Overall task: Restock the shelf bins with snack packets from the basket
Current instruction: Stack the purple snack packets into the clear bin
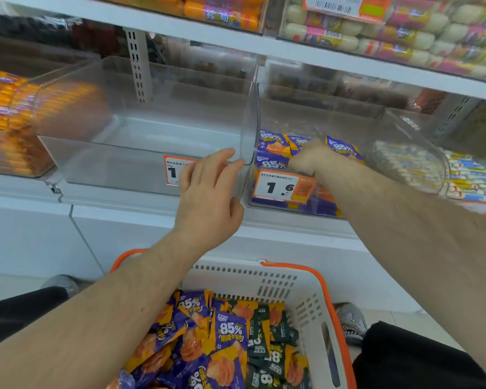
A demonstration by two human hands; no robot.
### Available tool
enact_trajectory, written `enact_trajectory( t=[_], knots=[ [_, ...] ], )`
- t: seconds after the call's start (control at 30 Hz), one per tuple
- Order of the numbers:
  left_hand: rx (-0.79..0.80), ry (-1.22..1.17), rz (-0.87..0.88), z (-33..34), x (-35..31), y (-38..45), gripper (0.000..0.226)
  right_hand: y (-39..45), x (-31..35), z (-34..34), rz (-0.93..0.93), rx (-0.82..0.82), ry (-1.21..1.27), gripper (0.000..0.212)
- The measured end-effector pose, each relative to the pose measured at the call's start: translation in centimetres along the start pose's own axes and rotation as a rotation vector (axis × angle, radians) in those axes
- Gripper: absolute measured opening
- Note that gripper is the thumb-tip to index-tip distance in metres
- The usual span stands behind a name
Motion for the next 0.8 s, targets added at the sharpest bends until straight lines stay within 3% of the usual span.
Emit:
enact_trajectory(
  t=[0.03, 0.07, 0.13, 0.17, 0.23, 0.3, 0.4, 0.47, 0.7, 0.8],
  knots=[
    [-0.023, -0.015, 0.024, 0.1, -0.1, -0.5, 0.057, -0.3, -0.1, 0.1, -0.039, -0.123, -0.016, 0.024],
    [0.034, -0.045, 0.015, 0.5, -0.1, -1.2, 0.053, -1.2, -0.1, 0.1, -0.163, -0.373, -0.019, 0.028],
    [0.394, -0.121, -0.079, 2.2, 0.4, -2.6, 0.050, -5.2, 0.1, 2.1, -0.551, -0.780, -0.064, 0.035],
    [0.646, -0.123, -0.139, 3.3, 1.0, -3.5, 0.051, -6.9, -0.2, 4.3, -0.716, -0.808, -0.022, 0.034],
    [1.141, -0.057, -0.214, 5.3, 2.2, -5.7, 0.054, -8.8, -2.1, 10.2, -0.815, -0.616, 0.047, 0.029],
    [1.468, 0.037, -0.196, 6.1, 2.8, -7.7, 0.044, -9.9, -4.6, 16.9, -0.626, -0.197, 0.098, 0.020],
    [1.582, 0.118, -0.145, 6.5, 2.8, -9.0, 0.025, -11.5, -9.4, 26.7, -0.186, 0.486, -0.077, 0.019],
    [1.567, 0.092, -0.141, 6.6, 2.7, -9.3, 0.017, -13.0, -11.9, 30.6, -0.019, 0.726, -0.078, 0.029],
    [1.543, 0.088, -0.160, 7.3, 3.1, -9.5, 0.012, -14.6, -14.3, 35.1, 0.095, 0.856, 0.086, 0.048],
    [1.544, 0.062, -0.180, 7.2, 2.9, -9.4, 0.027, -14.5, -14.3, 35.3, 0.071, 0.854, 0.047, 0.033]
  ],
)
Point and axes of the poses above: each hand's wrist, its own y-axis towards the middle knuckle, its own z-axis out of the palm, x = y × z, the point moved 3 cm from there along y, towards the middle knuckle, and after that the axes turned 14 degrees about x, right-handed, at the moved point
